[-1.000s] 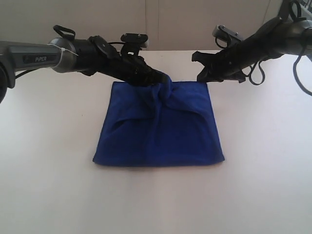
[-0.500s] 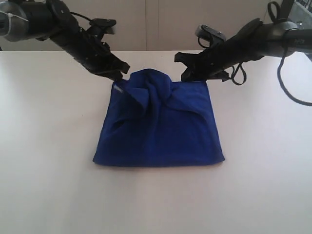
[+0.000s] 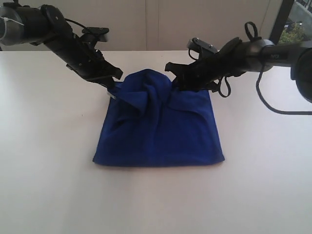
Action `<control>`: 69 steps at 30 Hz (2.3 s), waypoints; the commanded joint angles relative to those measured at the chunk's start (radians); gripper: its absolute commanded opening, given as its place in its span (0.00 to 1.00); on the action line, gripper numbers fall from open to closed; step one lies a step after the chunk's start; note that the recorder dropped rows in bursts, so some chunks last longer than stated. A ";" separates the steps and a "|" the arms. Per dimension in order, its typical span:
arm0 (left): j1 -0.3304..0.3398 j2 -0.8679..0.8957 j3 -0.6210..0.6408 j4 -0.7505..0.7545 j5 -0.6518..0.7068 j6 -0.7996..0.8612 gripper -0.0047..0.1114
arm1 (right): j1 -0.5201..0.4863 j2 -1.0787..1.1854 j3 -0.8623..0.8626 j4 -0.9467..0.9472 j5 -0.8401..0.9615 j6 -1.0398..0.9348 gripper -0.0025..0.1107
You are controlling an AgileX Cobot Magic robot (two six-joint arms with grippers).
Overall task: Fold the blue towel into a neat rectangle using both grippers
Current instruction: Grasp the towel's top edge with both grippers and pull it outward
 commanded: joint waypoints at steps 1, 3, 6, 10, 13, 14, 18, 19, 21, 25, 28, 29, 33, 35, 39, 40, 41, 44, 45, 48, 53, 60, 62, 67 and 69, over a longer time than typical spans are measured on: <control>-0.002 -0.008 0.007 -0.014 0.014 -0.007 0.04 | -0.001 0.015 -0.003 0.049 -0.026 0.001 0.27; -0.002 -0.008 0.007 -0.021 0.014 -0.007 0.04 | 0.003 0.015 -0.003 0.066 -0.028 -0.021 0.27; -0.002 -0.008 0.007 -0.025 0.012 -0.007 0.04 | 0.002 0.015 -0.007 0.088 -0.030 -0.038 0.27; -0.002 -0.008 0.007 -0.025 0.008 -0.007 0.04 | 0.006 0.015 -0.007 0.090 -0.023 -0.044 0.27; -0.002 -0.008 0.007 -0.025 0.006 -0.007 0.04 | 0.010 0.015 -0.009 0.090 -0.016 -0.050 0.27; -0.002 -0.008 0.007 -0.025 0.006 -0.007 0.04 | 0.010 0.012 -0.010 0.090 -0.018 -0.052 0.27; -0.002 -0.008 0.007 -0.025 0.003 -0.007 0.04 | 0.011 0.008 -0.025 0.090 -0.007 -0.052 0.27; -0.002 -0.008 0.007 -0.025 0.003 -0.007 0.04 | 0.011 0.008 -0.030 0.090 0.005 -0.052 0.27; -0.002 -0.008 0.007 -0.025 -0.003 -0.007 0.04 | 0.013 0.008 -0.032 0.090 0.011 -0.061 0.27; -0.002 -0.008 0.007 -0.032 -0.009 -0.007 0.04 | 0.022 0.015 -0.032 0.090 0.000 -0.071 0.27; -0.002 -0.008 0.007 -0.036 -0.009 -0.007 0.04 | 0.030 0.025 -0.032 0.090 -0.014 -0.071 0.27; -0.002 -0.008 0.007 -0.036 -0.009 -0.007 0.04 | 0.032 0.029 -0.032 0.090 -0.021 -0.071 0.27; -0.002 -0.008 0.007 -0.036 -0.009 -0.007 0.04 | 0.032 0.034 -0.032 0.090 -0.021 -0.071 0.26; -0.002 -0.008 0.007 -0.036 -0.009 -0.007 0.04 | 0.032 0.034 -0.032 0.088 -0.027 -0.071 0.20; -0.002 -0.008 0.007 -0.036 -0.009 -0.007 0.04 | 0.032 0.034 -0.032 0.088 -0.046 -0.070 0.02; -0.002 -0.008 0.007 -0.036 -0.009 -0.007 0.04 | 0.032 0.034 -0.032 0.088 -0.051 -0.070 0.02; -0.002 -0.008 0.007 -0.036 -0.009 -0.007 0.04 | 0.032 0.034 -0.032 0.088 -0.051 -0.070 0.02; -0.002 -0.008 0.007 -0.036 -0.009 -0.007 0.04 | 0.032 0.034 -0.032 0.088 -0.051 -0.070 0.02; -0.002 -0.008 0.007 -0.036 -0.009 -0.007 0.04 | 0.032 0.034 -0.032 0.088 -0.051 -0.070 0.02; -0.002 -0.008 0.007 -0.036 -0.009 -0.007 0.04 | 0.032 0.023 -0.032 0.088 -0.059 -0.070 0.02; -0.002 -0.008 0.007 -0.036 -0.009 -0.007 0.04 | 0.032 -0.020 -0.032 0.076 -0.068 -0.105 0.02; 0.000 -0.015 0.007 -0.036 -0.014 0.029 0.04 | 0.021 -0.089 -0.032 -0.098 -0.016 -0.077 0.02; 0.000 -0.028 0.007 -0.019 -0.014 0.035 0.04 | 0.002 -0.114 -0.032 -0.175 0.007 -0.031 0.02; 0.000 -0.108 0.007 -0.003 0.027 0.139 0.04 | -0.038 -0.198 -0.024 -0.326 0.127 -0.014 0.02; 0.000 -0.154 0.007 -0.003 0.061 0.182 0.04 | -0.040 -0.238 -0.010 -0.363 0.163 -0.016 0.02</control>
